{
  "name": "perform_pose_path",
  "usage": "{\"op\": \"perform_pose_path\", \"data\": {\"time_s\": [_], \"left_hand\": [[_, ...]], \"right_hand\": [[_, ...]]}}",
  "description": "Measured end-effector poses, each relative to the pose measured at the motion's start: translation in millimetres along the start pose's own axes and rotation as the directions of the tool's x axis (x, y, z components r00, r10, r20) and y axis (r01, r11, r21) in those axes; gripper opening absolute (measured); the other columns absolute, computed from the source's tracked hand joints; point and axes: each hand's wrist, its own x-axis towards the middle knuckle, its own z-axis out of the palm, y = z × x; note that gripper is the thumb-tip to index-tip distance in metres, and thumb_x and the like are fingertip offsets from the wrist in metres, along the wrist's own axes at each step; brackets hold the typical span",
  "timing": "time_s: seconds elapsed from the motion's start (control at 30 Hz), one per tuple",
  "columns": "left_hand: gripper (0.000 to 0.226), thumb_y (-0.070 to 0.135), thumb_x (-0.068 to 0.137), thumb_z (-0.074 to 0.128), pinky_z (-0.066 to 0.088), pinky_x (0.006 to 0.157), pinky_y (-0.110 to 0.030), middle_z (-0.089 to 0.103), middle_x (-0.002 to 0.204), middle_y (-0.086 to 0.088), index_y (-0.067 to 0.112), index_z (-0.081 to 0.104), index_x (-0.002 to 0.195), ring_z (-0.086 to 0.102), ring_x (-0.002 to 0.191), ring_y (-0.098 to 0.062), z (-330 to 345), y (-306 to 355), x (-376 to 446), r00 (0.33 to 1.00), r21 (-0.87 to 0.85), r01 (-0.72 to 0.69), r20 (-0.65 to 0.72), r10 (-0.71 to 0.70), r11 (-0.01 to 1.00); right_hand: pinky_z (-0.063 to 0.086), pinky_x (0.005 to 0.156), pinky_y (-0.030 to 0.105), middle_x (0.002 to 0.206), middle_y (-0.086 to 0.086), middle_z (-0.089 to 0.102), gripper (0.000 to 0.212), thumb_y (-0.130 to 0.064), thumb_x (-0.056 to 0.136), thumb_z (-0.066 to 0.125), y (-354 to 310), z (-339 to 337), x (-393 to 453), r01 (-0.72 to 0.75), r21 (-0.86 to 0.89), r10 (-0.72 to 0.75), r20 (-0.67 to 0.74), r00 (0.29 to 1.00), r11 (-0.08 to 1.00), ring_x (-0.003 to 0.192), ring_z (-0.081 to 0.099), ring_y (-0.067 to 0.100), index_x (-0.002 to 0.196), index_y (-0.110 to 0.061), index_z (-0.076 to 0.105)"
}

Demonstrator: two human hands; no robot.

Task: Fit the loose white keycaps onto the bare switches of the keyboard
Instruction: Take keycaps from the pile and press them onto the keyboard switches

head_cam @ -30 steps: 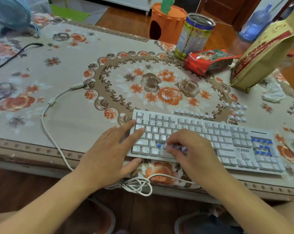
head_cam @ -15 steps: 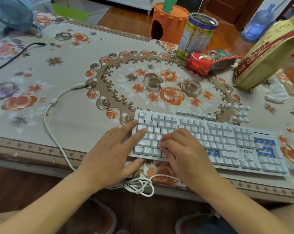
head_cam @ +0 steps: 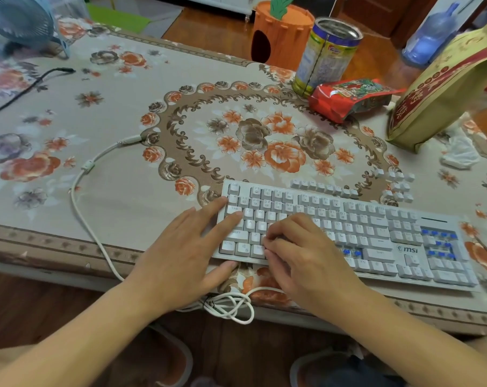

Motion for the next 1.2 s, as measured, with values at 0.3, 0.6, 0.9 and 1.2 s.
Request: {"op": "perform_pose_path", "data": {"time_s": [0.3, 0.6, 0.9, 1.2], "left_hand": [[0.076, 0.062, 0.094, 0.05, 0.033, 0.115, -0.04, 0.03, 0.164, -0.007, 0.026, 0.031, 0.158, 0.036, 0.14, -0.023, 0, 1, -1, 1.0, -0.008, 0.005, 0.0, -0.005, 1.0], [0.076, 0.063, 0.095, 0.045, 0.034, 0.116, -0.042, 0.027, 0.166, -0.007, 0.028, 0.025, 0.16, 0.035, 0.14, -0.023, 0, 1, -1, 1.0, -0.003, -0.005, -0.005, 0.005, 1.0], [0.076, 0.063, 0.095, 0.046, 0.036, 0.114, -0.042, 0.031, 0.165, -0.008, 0.026, 0.029, 0.159, 0.037, 0.137, -0.023, 0, 0, 0, 1.0, 0.016, -0.013, -0.011, 0.013, 1.0], [0.076, 0.063, 0.095, 0.045, 0.037, 0.114, -0.042, 0.032, 0.164, -0.009, 0.025, 0.031, 0.159, 0.036, 0.136, -0.023, -1, 0, 0, 1.0, 0.023, -0.013, -0.013, 0.013, 1.0]], "right_hand": [[0.045, 0.081, 0.033, 0.1, 0.001, 0.059, 0.018, -0.02, 0.094, 0.061, -5, 7, 1, -0.106, 0.026, 0.106, -0.03, 0.994, 0.994, 0.097, 0.051, 0.02, 0.083, -0.01, 0.071], [0.045, 0.089, 0.026, 0.1, -0.011, 0.058, 0.022, -0.028, 0.093, 0.058, 20, -36, 3, -0.333, 0.241, 0.336, 0.027, 0.941, 0.912, 0.102, 0.053, 0.009, 0.095, -0.019, 0.078], [0.046, 0.076, 0.024, 0.103, -0.009, 0.067, 0.018, -0.015, 0.094, 0.065, 108, -53, 71, -0.583, 0.054, 0.563, 0.201, 0.801, 0.81, 0.087, 0.061, 0.005, 0.107, -0.025, 0.074], [0.045, 0.059, 0.022, 0.083, -0.004, 0.066, 0.014, -0.023, 0.082, 0.079, 119, -24, 116, -0.446, -0.073, 0.432, 0.43, 0.793, 0.892, 0.071, 0.057, 0.008, 0.094, -0.02, 0.071]]}}
